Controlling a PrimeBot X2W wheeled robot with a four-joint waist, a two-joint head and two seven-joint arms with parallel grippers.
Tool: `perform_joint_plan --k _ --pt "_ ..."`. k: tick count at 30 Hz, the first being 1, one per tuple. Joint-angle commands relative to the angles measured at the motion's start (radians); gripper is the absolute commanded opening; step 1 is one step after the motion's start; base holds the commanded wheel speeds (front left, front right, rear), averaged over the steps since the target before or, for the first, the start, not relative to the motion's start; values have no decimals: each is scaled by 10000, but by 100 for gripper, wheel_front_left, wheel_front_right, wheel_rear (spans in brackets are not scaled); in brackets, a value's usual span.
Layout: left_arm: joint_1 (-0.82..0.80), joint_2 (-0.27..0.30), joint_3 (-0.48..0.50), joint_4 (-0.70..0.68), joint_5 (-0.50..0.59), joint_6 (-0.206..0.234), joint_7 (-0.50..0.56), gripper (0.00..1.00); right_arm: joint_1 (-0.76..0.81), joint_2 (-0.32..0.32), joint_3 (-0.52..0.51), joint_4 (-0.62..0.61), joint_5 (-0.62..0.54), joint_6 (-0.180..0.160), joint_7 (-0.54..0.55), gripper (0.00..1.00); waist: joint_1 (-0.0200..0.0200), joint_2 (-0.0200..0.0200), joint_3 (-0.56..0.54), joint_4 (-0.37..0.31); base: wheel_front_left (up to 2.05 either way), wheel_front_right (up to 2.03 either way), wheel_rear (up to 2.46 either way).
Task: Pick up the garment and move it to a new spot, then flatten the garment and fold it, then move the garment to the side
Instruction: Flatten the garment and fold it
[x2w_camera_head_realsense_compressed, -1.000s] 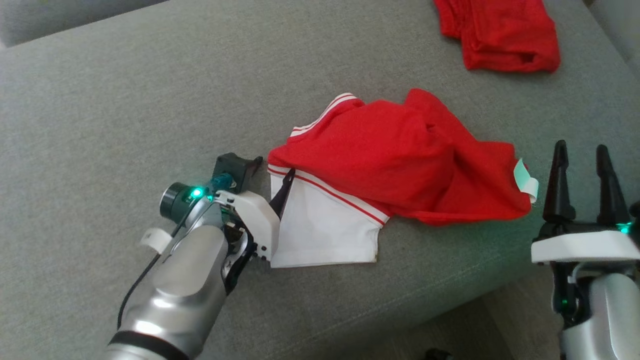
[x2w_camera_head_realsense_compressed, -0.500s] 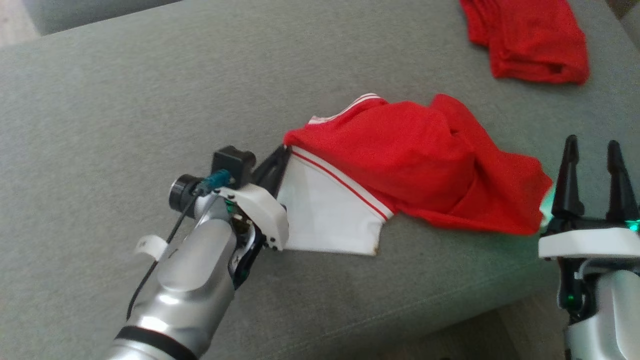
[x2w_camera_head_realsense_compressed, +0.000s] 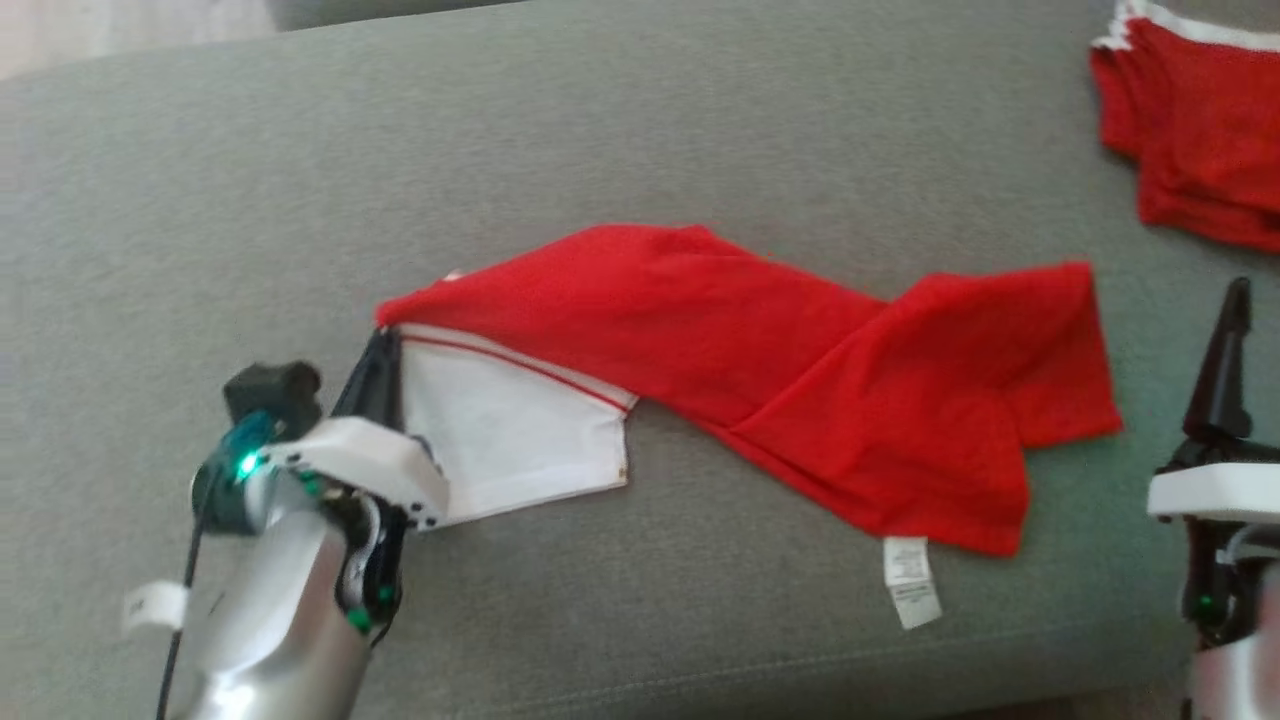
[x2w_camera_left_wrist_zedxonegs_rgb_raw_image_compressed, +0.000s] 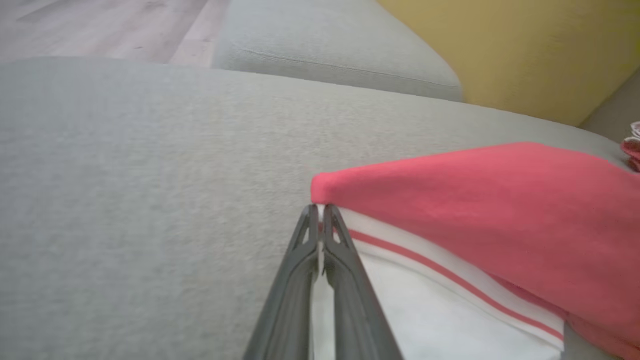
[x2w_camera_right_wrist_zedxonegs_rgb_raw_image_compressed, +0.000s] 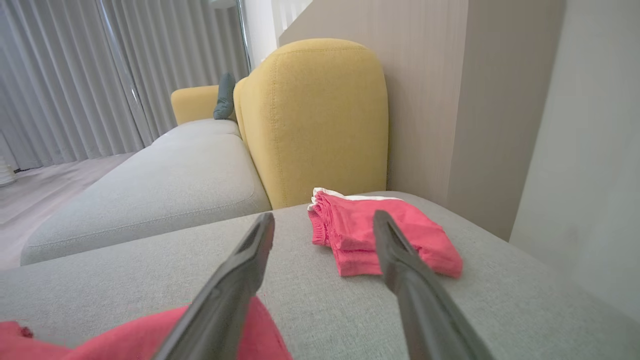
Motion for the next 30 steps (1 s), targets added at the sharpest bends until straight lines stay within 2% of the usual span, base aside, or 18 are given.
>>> perform_joint_plan --k 1,10,11,12,13,23,30 --pt "-3 311 618 -451 -151 153 -122 0 -335 -93 -12 -418 -163 65 -59 100 0 0 -80 310 0 0 0" --pt "1188 351 1112 -843 -371 268 -123 0 -324 -93 -595 -616 -549 65 95 100 0 0 -341 594 0 0 0" --pt "1280 316 1150 -906 -387 255 -123 19 -300 -93 -586 -623 -595 65 102 100 0 0 -394 610 0 0 0" --pt "1358 272 1189 -992 -392 229 -123 47 -281 -93 -523 -616 -606 65 98 100 0 0 -453 627 0 0 0" --pt "1431 227 1206 -1084 -376 191 -123 100 -257 -93 -420 -599 -600 65 89 100 0 0 -520 643 0 0 0" --pt "2166 14 1372 -2835 373 -254 -123 100 128 -93 1271 -360 -251 65 -160 100 0 0 -1280 1001 0 0 0" --pt "3179 -213 1589 -4102 876 -252 -124 100 421 -93 2521 -319 -31 65 -301 100 0 0 -1875 1205 0 0 0"
